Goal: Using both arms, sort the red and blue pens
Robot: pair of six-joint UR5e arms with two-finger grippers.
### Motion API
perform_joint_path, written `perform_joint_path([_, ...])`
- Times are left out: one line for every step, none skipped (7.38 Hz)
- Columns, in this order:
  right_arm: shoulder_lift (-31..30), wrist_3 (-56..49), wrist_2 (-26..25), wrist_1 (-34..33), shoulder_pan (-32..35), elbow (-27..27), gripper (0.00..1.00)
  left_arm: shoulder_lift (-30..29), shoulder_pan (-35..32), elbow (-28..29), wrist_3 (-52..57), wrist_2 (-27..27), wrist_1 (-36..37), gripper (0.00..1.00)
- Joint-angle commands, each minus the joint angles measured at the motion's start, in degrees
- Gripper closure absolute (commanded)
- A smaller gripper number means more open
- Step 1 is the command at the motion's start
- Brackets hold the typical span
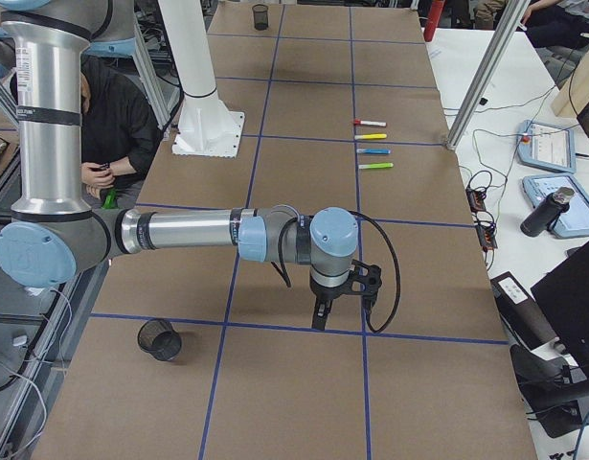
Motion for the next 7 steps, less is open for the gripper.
perform_joint_path([0.4, 0.0, 0.3, 0.0, 0.0, 0.3, 0.00, 0.0, 0.0, -0.1, -0.1, 0.0, 0.0, 0.00])
perform_joint_path([0.5, 0.0, 0.3, 0.0, -0.1, 0.3, 0.00, 0.0, 0.0, -0.2, -0.1, 0.0, -0.1, 0.00])
perform_joint_path([0.5, 0.0, 0.3, 0.0, -0.2, 0.3, 0.00, 0.0, -0.1, -0.2, -0.1, 0.0, -0.2, 0.00])
perform_joint_path([0.5, 0.0, 0.3, 0.0, -0.6, 0.6, 0.00, -0.1, 0.0, -0.3, -0.1, 0.0, -0.2, 0.00])
perform_joint_path([0.4, -0.1, 0.4, 0.2, -0.9, 0.5, 0.00, -0.2, 0.0, -0.4, -0.1, 0.0, -0.2, 0.00])
perform_joint_path([0.3, 0.1, 0.5, 0.2, -0.9, 0.6, 0.00, -0.2, 0.0, -1.2, -0.1, 0.0, -0.1, 0.00])
perform_joint_path([0.6, 0.1, 1.9, 0.2, -0.9, 0.6, 0.00, -0.2, 0.0, -2.0, -0.1, -0.7, -0.1, 0.00])
